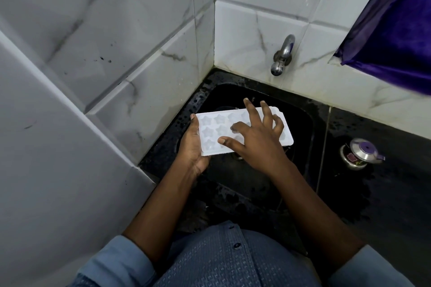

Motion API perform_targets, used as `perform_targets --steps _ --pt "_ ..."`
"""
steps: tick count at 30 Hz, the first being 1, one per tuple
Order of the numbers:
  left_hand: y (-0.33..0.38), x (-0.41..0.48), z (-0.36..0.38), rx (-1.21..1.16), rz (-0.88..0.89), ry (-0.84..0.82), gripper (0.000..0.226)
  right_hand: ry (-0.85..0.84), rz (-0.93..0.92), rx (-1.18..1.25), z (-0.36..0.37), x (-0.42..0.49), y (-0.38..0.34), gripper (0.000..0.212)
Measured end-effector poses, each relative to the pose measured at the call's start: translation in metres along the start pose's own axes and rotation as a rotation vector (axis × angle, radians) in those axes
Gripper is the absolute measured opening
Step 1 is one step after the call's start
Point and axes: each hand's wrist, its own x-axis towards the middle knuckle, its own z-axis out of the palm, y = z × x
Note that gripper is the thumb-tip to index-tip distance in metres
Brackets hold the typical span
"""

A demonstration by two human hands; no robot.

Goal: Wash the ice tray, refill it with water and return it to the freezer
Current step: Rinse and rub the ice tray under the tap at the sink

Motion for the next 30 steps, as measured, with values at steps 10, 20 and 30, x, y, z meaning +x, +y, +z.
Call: perform_targets --steps 10,20,30 --pt "-0.003 0.003 0.006 -0.002 -0.020 -0.033 0.081 0.031 -0.003 0.040 -0.003 -0.001 0.008 0.077" --pt "0.000 0.007 0.003 -0.006 0.002 -0.028 0.080 0.087 0.057 0.046 -0.014 -0.006 0.040 0.063" --pt "-0.001 0.003 0.004 0.014 -0.006 -0.040 0.081 0.031 0.058 0.001 -0.016 -0.007 0.031 0.082"
